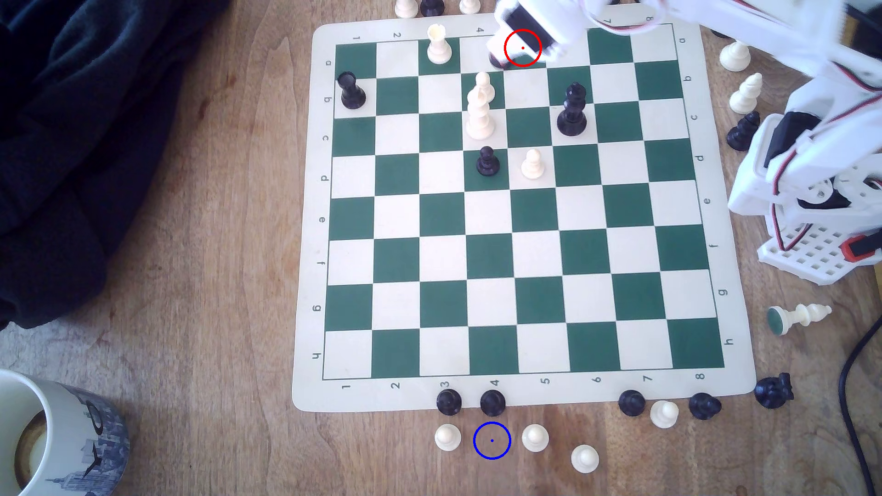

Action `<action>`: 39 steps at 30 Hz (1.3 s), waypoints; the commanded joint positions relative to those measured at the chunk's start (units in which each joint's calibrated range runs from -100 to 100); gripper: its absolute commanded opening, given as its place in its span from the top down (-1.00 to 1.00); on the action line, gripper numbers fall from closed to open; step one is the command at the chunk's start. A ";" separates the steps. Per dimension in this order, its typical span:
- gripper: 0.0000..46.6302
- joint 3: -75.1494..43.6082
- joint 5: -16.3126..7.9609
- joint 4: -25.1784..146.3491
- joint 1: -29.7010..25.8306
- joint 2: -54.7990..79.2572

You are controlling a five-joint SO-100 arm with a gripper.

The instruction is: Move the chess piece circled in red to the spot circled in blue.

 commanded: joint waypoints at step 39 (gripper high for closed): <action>0.99 -14.89 1.17 -21.16 -47.12 33.97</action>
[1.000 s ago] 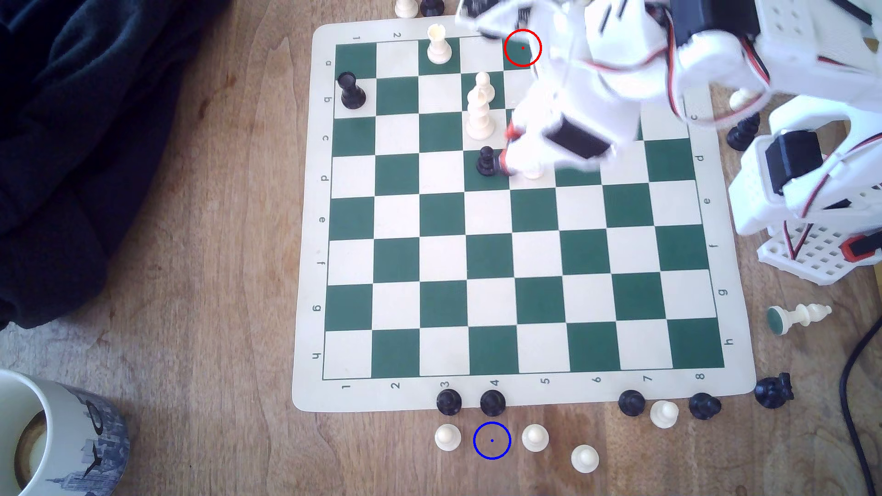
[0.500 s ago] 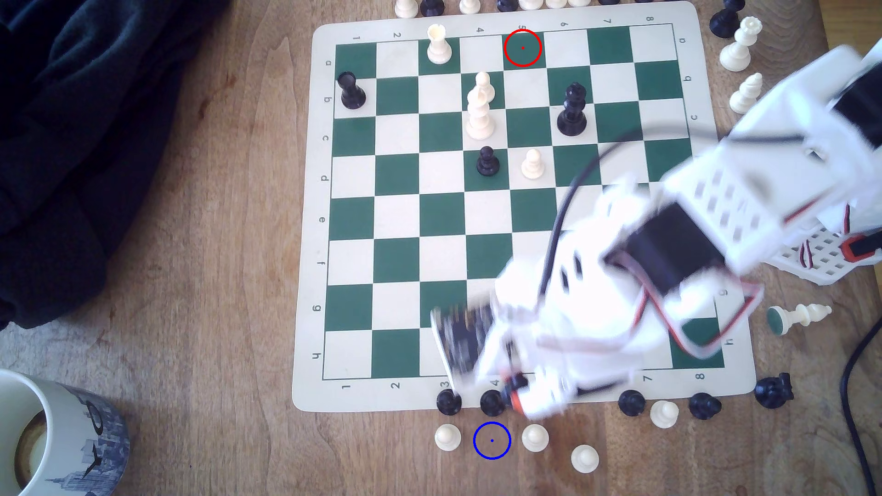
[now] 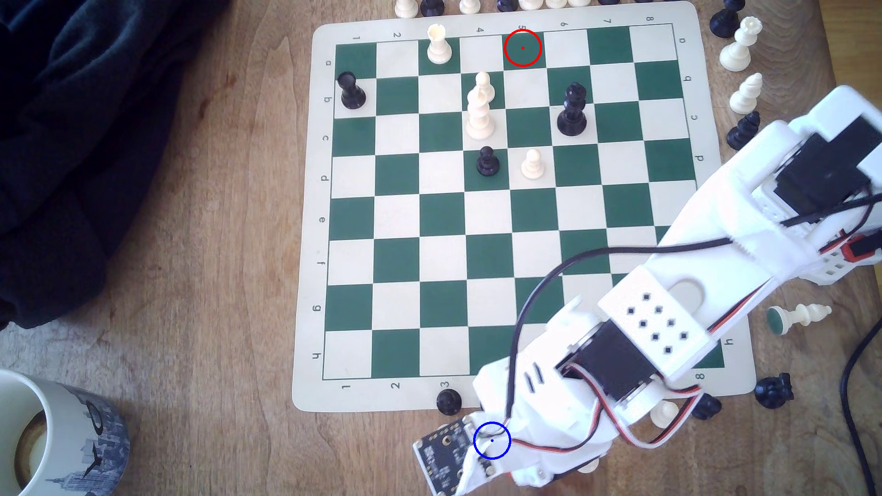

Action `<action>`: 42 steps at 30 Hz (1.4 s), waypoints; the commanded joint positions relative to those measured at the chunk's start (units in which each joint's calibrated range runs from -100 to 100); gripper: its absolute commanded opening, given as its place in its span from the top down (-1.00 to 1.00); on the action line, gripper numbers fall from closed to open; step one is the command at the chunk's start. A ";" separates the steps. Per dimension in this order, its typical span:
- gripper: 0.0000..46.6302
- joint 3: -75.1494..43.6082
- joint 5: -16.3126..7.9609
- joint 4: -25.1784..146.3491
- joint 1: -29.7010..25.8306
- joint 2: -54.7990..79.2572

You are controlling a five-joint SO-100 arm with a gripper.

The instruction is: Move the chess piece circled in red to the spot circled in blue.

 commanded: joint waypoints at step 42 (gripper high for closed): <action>0.27 -13.01 1.51 1.54 2.92 5.47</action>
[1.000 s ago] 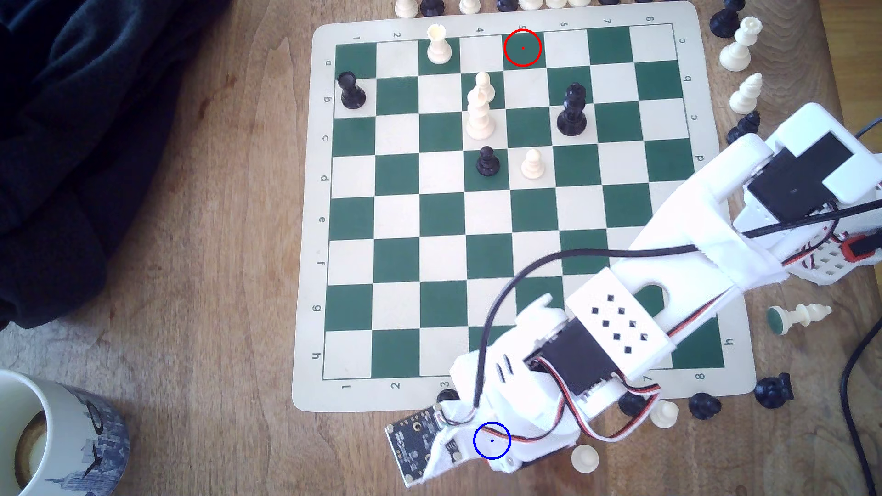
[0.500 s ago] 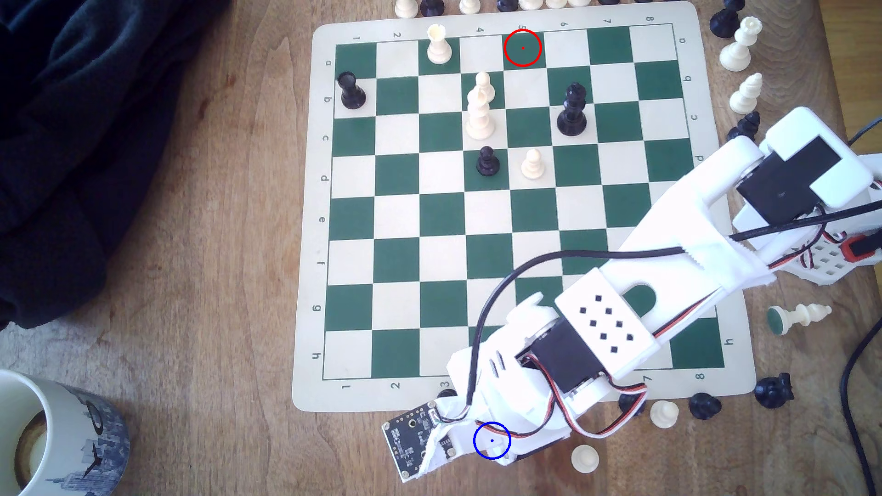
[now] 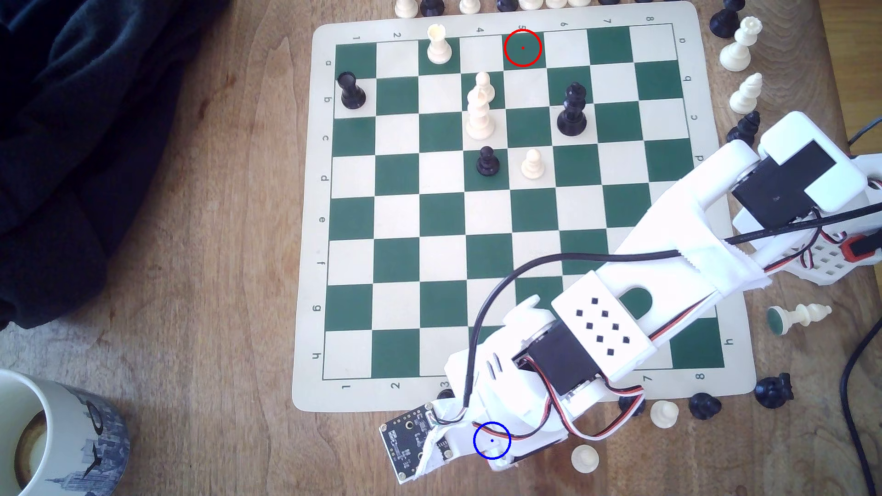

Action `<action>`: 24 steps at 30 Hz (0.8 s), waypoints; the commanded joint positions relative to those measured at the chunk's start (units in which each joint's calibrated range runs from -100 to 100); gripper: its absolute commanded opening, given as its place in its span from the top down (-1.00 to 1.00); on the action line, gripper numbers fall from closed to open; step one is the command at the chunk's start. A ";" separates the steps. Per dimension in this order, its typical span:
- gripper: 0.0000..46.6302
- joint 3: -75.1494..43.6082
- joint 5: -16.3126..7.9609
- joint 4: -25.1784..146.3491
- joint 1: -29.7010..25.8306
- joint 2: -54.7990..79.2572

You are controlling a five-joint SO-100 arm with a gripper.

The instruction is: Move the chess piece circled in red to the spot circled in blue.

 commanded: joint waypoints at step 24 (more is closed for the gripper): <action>0.26 23.24 -0.05 4.42 5.73 -40.93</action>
